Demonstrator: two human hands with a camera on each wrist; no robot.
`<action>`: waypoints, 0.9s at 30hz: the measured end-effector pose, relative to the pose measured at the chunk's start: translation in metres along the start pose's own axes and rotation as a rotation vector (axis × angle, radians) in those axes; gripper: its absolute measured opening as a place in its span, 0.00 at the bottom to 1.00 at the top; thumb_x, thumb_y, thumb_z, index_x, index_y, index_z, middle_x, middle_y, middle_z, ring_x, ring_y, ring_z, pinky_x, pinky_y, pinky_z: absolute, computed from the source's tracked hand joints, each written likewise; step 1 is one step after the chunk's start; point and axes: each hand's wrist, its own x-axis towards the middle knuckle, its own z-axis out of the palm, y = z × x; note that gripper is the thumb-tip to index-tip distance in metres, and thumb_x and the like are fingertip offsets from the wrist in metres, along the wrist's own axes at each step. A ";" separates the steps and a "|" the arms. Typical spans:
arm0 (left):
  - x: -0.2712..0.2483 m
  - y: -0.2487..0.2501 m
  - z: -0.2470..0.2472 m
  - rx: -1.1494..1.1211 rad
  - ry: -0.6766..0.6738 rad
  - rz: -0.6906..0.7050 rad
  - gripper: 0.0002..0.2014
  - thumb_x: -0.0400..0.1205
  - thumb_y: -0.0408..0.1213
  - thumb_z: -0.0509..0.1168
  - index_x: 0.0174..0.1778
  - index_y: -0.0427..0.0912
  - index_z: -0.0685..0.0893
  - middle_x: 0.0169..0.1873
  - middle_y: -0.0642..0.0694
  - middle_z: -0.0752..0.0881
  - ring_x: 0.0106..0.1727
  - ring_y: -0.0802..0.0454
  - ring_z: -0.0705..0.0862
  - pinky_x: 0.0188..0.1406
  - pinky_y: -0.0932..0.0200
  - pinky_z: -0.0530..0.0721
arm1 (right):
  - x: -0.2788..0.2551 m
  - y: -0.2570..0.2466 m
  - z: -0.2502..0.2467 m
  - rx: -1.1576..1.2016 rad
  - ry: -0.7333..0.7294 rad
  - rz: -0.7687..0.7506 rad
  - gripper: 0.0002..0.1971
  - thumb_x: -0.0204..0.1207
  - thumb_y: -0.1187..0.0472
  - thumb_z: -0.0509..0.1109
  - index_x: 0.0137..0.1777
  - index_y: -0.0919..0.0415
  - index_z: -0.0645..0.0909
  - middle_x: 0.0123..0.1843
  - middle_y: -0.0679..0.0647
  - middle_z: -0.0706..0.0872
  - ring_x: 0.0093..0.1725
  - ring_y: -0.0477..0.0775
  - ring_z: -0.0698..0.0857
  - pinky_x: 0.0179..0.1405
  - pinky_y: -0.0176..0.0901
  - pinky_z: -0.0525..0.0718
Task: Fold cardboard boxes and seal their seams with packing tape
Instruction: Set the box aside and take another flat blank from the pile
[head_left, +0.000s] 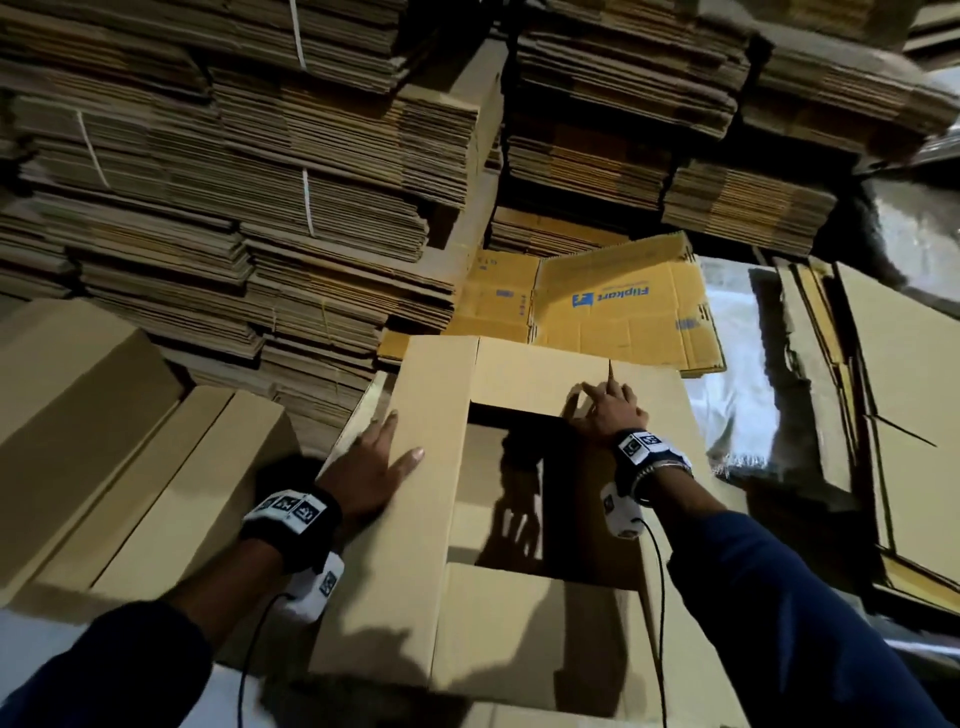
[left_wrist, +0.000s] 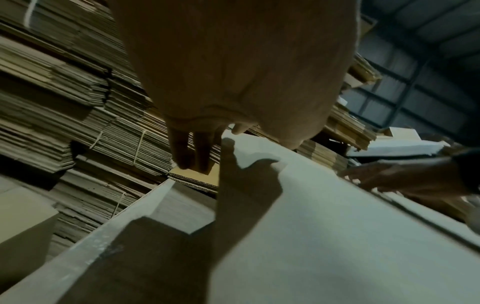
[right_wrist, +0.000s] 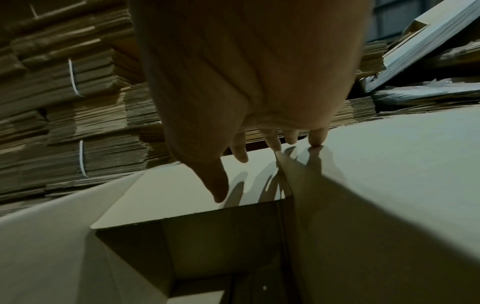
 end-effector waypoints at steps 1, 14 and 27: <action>-0.007 0.000 -0.006 -0.047 -0.017 0.001 0.50 0.81 0.79 0.50 0.93 0.50 0.52 0.91 0.41 0.58 0.90 0.42 0.62 0.88 0.41 0.63 | -0.005 0.003 -0.003 0.019 -0.005 0.003 0.35 0.82 0.45 0.71 0.88 0.45 0.64 0.89 0.57 0.59 0.90 0.66 0.51 0.83 0.74 0.61; -0.114 0.135 -0.042 -0.233 -0.146 0.252 0.53 0.78 0.70 0.70 0.92 0.64 0.44 0.90 0.49 0.62 0.76 0.46 0.82 0.77 0.36 0.81 | -0.159 0.110 0.000 0.181 0.070 0.275 0.42 0.72 0.42 0.81 0.79 0.61 0.68 0.80 0.66 0.70 0.81 0.71 0.68 0.79 0.68 0.71; -0.192 0.107 0.122 0.419 -0.129 0.276 0.39 0.90 0.68 0.43 0.94 0.54 0.44 0.92 0.52 0.37 0.92 0.54 0.36 0.90 0.42 0.36 | -0.280 0.124 -0.046 0.869 0.110 0.014 0.14 0.88 0.51 0.68 0.61 0.62 0.87 0.55 0.66 0.93 0.50 0.66 0.94 0.55 0.61 0.92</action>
